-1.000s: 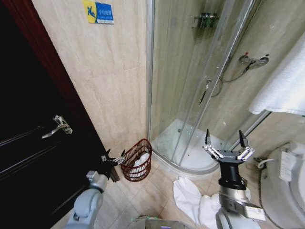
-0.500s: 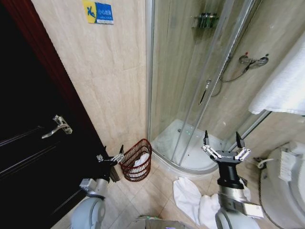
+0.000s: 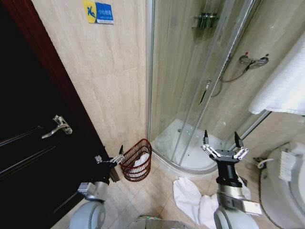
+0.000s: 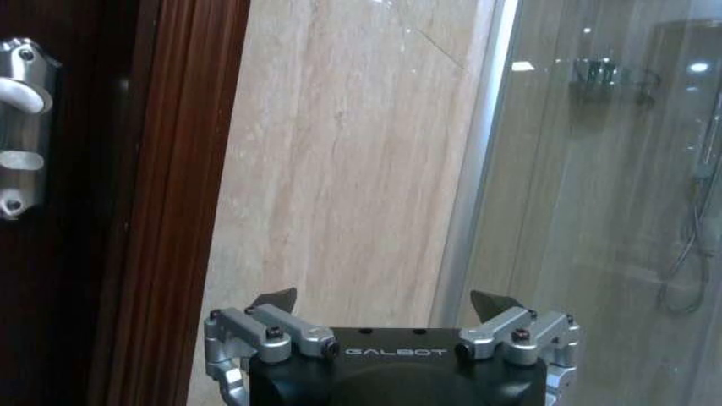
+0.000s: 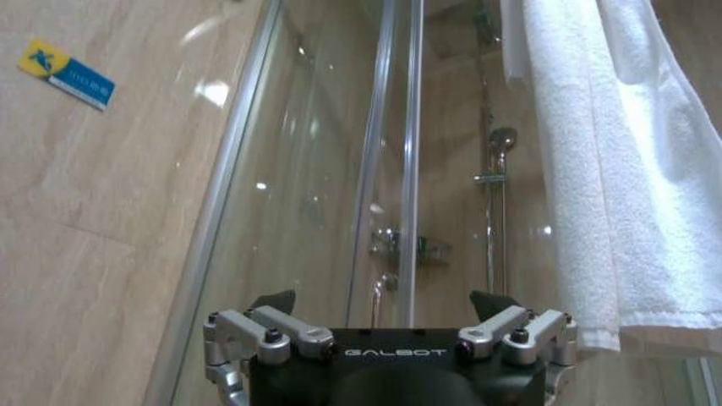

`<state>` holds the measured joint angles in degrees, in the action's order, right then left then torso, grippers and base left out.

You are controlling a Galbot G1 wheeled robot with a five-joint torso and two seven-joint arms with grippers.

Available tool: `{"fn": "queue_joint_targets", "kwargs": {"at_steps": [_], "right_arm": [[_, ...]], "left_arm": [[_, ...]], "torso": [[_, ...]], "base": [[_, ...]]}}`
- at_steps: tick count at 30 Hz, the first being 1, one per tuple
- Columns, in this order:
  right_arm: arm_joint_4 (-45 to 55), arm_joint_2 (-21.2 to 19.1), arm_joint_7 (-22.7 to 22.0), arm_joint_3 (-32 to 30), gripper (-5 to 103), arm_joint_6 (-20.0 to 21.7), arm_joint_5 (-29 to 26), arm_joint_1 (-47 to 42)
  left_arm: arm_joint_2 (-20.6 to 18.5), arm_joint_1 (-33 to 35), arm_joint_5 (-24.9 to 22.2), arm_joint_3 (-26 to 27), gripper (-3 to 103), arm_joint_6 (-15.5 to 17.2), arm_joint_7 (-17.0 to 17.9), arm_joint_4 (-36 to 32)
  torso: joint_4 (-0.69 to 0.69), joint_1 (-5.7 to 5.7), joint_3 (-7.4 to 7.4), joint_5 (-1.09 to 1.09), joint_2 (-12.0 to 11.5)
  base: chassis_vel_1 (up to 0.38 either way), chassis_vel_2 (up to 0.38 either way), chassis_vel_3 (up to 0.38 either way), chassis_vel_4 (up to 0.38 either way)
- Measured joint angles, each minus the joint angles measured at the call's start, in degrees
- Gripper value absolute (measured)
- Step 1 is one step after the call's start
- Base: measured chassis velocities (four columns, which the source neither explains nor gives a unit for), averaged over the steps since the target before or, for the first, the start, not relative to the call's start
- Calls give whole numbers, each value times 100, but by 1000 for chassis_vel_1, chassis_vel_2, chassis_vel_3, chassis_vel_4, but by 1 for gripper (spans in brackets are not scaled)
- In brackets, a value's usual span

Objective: Discard the used towel into the hamper.

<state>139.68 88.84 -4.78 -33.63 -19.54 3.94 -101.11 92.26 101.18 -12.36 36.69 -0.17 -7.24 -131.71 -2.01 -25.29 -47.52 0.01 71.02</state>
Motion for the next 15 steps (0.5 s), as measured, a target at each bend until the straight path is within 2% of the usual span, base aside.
{"fn": "queue_joint_targets", "kwargs": {"at_steps": [7,15], "right_arm": [[130,-71,390,-127,100,-383,-506,-65],[351,-134,347,-315,100,-487,-498,-159]], "left_arm": [[-5,-7,-3,-3,100,0,1,12],[-8,-10,-8,-6,100,0,2,20]], "torso": [[0,0,0,-1,0],[0,0,0,-1,0]], "base": [[0,0,0,0],[0,0,0,0]]}}
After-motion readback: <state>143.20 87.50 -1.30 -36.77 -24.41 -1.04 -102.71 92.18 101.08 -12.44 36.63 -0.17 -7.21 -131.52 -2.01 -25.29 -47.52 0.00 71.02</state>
